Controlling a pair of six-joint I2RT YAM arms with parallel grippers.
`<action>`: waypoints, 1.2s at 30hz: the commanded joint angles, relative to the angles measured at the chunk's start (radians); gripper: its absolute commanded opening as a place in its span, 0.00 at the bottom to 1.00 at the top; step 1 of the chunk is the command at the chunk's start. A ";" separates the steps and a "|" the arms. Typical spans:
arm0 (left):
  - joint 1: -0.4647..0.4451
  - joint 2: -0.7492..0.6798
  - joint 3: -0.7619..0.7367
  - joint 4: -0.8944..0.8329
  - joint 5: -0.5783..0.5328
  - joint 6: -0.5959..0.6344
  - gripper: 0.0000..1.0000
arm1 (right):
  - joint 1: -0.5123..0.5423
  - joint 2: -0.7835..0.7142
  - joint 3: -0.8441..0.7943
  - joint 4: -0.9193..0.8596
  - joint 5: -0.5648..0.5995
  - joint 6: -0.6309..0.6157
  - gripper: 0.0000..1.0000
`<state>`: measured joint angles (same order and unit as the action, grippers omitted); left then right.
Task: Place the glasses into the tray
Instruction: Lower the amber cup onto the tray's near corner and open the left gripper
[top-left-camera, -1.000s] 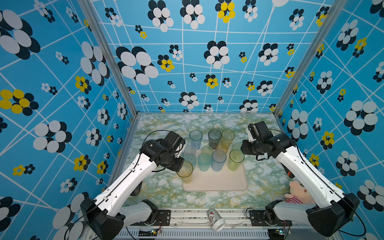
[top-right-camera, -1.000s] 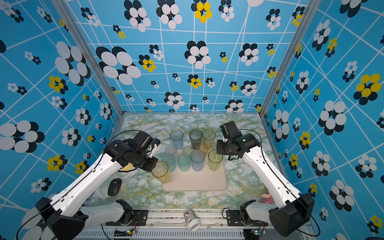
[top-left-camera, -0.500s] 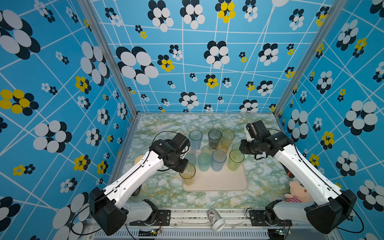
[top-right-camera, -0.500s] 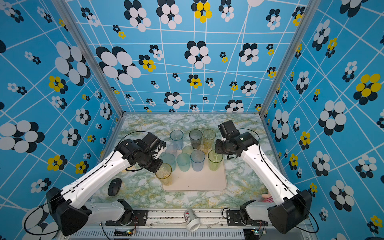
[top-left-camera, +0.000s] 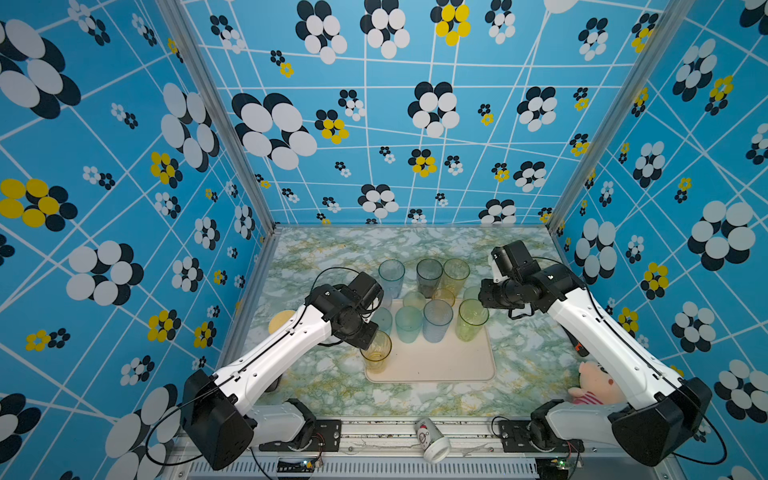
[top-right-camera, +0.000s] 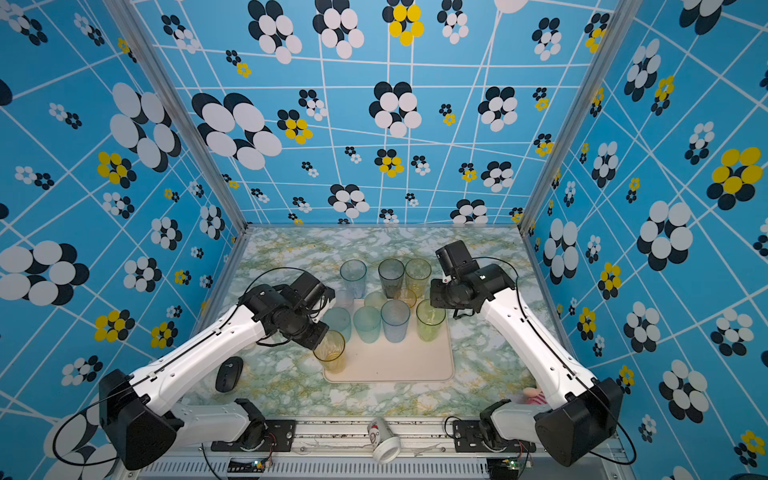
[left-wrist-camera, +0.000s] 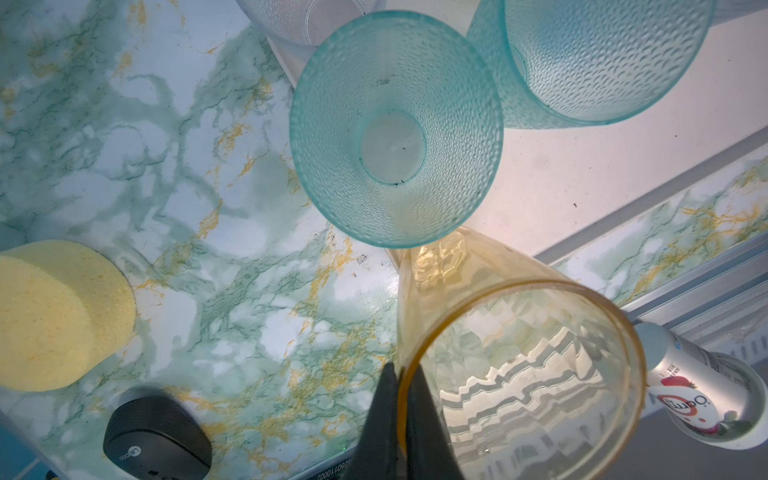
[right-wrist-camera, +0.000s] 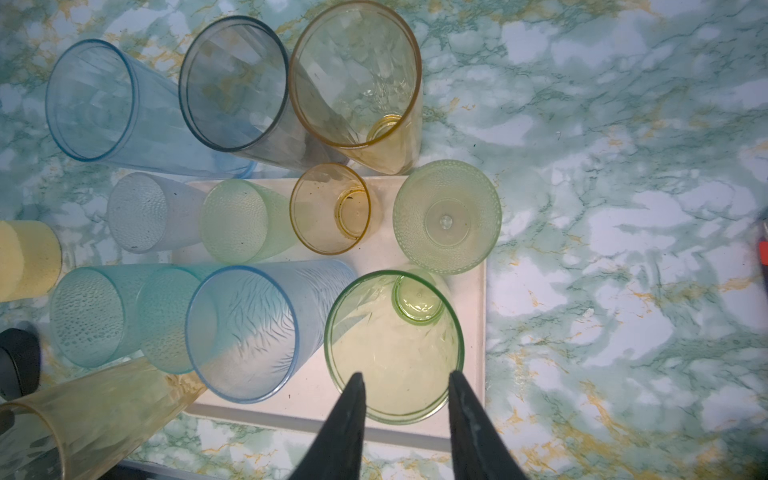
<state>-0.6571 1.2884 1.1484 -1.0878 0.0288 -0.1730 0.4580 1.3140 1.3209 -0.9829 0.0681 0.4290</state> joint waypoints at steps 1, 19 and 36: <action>-0.009 0.000 -0.015 0.031 -0.010 -0.013 0.05 | 0.009 0.010 0.021 -0.008 -0.007 -0.016 0.36; -0.029 0.014 -0.029 0.042 -0.016 -0.012 0.16 | 0.011 0.014 0.026 -0.010 -0.009 -0.016 0.36; -0.038 -0.003 -0.003 0.043 -0.037 -0.014 0.26 | 0.016 0.015 0.026 -0.009 -0.009 -0.016 0.36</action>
<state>-0.6888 1.2980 1.1202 -1.0424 0.0086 -0.1764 0.4648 1.3205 1.3212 -0.9829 0.0677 0.4290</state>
